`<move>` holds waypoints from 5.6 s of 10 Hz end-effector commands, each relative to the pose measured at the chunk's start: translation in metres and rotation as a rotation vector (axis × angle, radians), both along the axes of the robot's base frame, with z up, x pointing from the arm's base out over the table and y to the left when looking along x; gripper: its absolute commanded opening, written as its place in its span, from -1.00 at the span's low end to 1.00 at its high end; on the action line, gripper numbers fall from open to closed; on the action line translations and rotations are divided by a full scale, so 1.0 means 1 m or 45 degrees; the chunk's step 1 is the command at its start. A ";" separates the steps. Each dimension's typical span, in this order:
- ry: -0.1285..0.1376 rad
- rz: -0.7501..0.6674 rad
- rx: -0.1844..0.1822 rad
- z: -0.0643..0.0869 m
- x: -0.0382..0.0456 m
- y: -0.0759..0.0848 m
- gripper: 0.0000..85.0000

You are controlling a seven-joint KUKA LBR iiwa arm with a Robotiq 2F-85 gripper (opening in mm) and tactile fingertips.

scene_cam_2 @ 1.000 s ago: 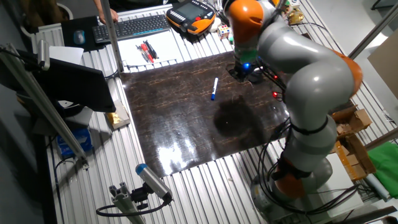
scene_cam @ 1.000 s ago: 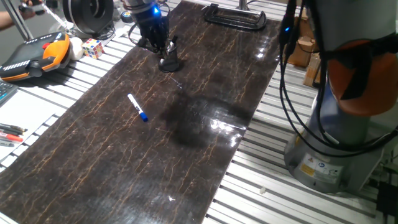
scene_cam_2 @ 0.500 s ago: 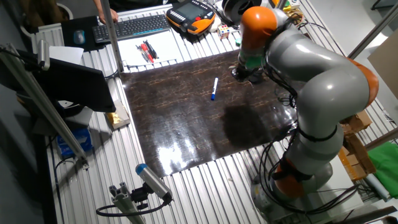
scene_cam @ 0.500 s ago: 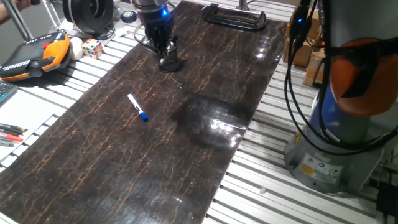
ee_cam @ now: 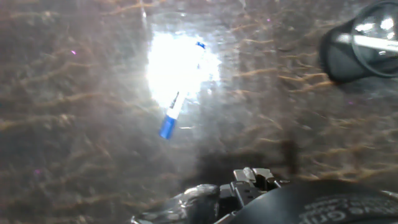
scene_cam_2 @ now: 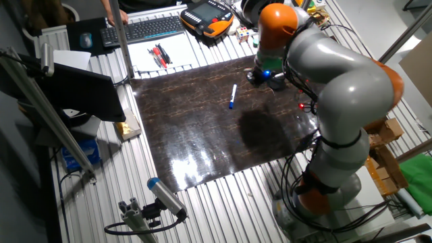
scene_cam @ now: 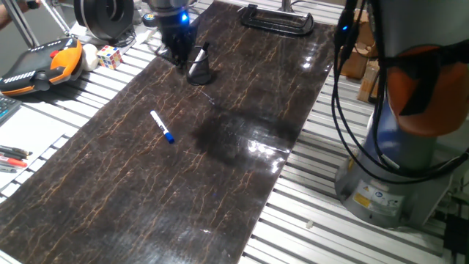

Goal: Put the pen into the pen holder

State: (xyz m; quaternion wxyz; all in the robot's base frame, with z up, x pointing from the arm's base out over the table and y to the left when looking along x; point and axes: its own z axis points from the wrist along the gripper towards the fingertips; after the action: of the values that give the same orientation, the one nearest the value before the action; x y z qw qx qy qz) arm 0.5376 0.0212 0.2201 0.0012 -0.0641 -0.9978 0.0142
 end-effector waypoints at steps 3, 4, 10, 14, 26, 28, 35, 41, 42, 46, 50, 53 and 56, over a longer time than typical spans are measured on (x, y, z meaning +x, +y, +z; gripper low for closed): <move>-0.001 -0.061 0.018 -0.030 0.0213 0.025 -0.98; -0.038 -0.077 -0.008 -0.040 0.0217 0.036 -0.98; -0.053 -0.170 -0.014 -0.082 0.0313 0.054 -0.61; -0.047 -0.175 -0.007 -0.096 0.0346 0.053 -0.39; -0.073 -0.169 -0.044 -0.091 0.0317 0.054 -0.22; -0.119 -0.217 -0.006 -0.091 0.0317 0.054 -0.16; -0.181 -0.272 0.013 -0.127 0.0491 0.064 0.07; -0.279 -0.299 -0.014 -0.163 0.0443 0.073 0.12; -0.289 -0.298 -0.022 -0.165 0.0430 0.074 0.12; -0.297 -0.278 0.002 -0.176 0.0451 0.070 0.11; -0.307 -0.280 0.003 -0.178 0.0446 0.070 0.11; -0.326 -0.279 -0.006 -0.178 0.0453 0.070 0.11; -0.332 -0.277 -0.009 -0.178 0.0469 0.069 0.12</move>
State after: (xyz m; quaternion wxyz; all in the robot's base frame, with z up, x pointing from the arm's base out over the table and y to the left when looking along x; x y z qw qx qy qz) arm 0.5845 0.0903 0.0425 -0.1271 -0.1729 -0.9767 0.0090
